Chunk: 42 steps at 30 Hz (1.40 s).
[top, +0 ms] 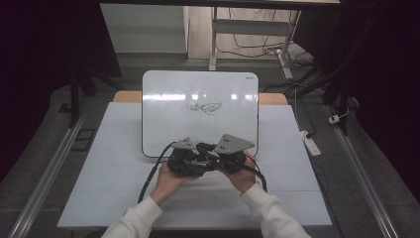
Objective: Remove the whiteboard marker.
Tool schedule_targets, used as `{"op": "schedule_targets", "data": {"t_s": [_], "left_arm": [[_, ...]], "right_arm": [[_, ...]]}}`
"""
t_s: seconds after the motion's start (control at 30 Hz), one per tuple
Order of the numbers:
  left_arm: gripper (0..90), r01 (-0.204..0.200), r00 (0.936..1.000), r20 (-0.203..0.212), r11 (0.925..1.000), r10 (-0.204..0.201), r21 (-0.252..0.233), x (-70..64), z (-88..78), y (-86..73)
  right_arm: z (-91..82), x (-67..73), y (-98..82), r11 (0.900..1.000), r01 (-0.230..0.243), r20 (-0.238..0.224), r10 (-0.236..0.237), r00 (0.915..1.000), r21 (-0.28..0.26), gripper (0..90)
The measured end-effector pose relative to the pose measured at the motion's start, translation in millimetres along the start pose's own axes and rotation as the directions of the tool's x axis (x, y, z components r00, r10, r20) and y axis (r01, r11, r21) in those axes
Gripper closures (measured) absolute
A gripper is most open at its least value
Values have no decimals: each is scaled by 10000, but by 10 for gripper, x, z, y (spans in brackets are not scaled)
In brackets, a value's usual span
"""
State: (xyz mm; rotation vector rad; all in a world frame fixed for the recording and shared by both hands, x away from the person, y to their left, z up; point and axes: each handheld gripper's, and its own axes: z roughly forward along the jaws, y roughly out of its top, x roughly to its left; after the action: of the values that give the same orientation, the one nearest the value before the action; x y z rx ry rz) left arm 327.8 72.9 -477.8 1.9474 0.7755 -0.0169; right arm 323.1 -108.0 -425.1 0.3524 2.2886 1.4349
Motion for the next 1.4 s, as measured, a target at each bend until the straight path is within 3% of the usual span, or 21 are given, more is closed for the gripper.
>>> {"op": "schedule_targets", "data": {"t_s": [0.43, 0.73, 0.97, 1.27, 1.3, 1.4], "left_arm": [[741, 103, 9997, 204, 9999, -104, 14, 28, 55, -45], [709, 200, 9994, 283, 9996, -194, -189, 22, 66, -48], [772, 364, 9993, 97, 9988, -361, -324, 64, 55, -78], [783, 344, 9994, 38, 9983, -342, -460, 64, 56, -97], [784, 283, 9996, -9, 9985, -284, -474, 58, 54, -98], [784, 169, 9999, -18, 9981, -171, -597, 53, 33, -97]], "right_arm": [[43, 131, 33, 9968, 792, 87, -792, 9968, 47, 806], [65, 150, 28, 9976, 694, 207, -695, 9974, 69, 806], [62, 156, 33, 9971, 758, 224, -759, 9969, 53, 806], [62, 128, 23, 9984, 573, 33, -573, 9984, 1, 798], [61, 125, 24, 9986, 531, -11, -531, 9986, -24, 790], [35, 100, 32, 9993, 291, -70, -293, 9995, -219, 644]]}}
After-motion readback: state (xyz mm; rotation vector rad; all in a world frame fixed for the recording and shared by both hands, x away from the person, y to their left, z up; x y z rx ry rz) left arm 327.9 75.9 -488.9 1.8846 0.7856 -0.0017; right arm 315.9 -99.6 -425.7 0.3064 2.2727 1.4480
